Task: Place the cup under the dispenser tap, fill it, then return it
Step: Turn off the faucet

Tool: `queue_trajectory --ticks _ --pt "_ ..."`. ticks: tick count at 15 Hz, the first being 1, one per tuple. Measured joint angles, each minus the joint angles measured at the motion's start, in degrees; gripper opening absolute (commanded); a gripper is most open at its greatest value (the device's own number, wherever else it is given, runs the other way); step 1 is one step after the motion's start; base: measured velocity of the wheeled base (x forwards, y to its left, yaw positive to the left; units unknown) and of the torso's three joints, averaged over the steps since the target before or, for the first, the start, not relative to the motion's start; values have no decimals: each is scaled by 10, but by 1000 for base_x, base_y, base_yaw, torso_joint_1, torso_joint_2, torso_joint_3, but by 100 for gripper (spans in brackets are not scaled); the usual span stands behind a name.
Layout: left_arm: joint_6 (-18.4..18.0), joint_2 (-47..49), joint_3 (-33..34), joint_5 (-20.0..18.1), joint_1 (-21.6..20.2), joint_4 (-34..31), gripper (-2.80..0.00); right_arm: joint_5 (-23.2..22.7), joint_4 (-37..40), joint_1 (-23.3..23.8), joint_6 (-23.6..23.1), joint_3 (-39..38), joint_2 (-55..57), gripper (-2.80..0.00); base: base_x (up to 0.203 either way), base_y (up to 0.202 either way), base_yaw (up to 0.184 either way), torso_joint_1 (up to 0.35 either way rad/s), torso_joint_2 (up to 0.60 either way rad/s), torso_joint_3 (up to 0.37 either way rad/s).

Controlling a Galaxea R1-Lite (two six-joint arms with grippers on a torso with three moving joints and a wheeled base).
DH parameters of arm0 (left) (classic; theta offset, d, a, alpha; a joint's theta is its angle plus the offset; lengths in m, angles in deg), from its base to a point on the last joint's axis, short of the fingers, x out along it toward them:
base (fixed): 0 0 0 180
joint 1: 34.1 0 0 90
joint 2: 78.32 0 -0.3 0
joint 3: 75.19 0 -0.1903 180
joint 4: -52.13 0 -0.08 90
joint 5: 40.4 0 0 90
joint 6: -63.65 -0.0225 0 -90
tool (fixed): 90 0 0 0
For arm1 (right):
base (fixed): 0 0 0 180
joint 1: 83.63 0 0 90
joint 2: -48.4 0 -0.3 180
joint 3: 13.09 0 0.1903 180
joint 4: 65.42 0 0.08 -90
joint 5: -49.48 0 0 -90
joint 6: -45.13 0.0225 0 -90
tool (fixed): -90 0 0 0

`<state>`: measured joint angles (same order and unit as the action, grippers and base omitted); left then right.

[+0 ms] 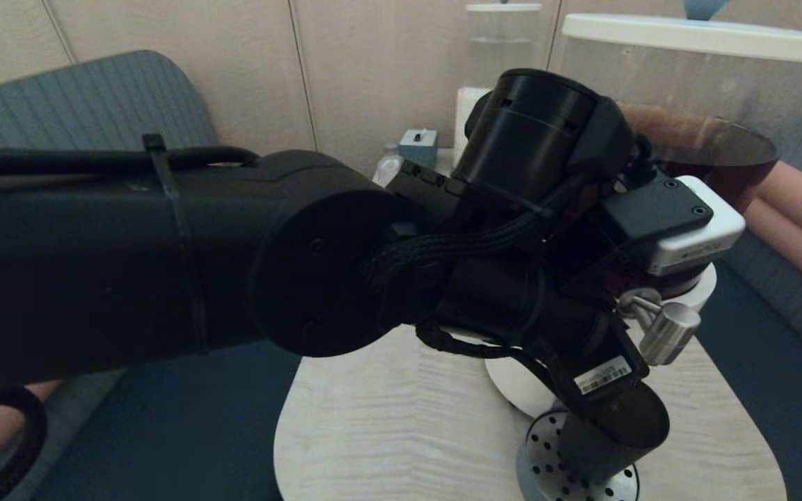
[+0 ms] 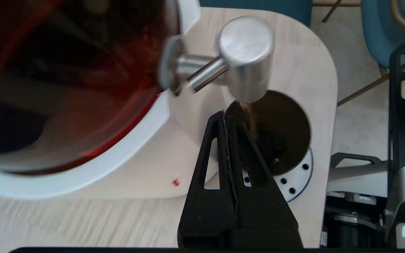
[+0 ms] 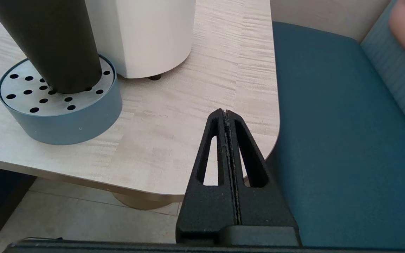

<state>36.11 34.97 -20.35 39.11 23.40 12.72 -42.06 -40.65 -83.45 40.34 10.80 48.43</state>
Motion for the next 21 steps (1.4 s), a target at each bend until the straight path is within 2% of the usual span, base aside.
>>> queue_trajectory --ticks 7,14,21 --pt "2 14 -14 11 4 3 -280 0 0 0 0 0 0 -280 0 0 0 0 0 0" --pt "4 13 -15 48 -6 28 -280 0 0 0 0 0 0 -280 0 0 0 0 0 0" --pt "5 14 -14 48 -8 45 -280 0 0 0 0 0 0 -280 0 0 0 0 0 0"
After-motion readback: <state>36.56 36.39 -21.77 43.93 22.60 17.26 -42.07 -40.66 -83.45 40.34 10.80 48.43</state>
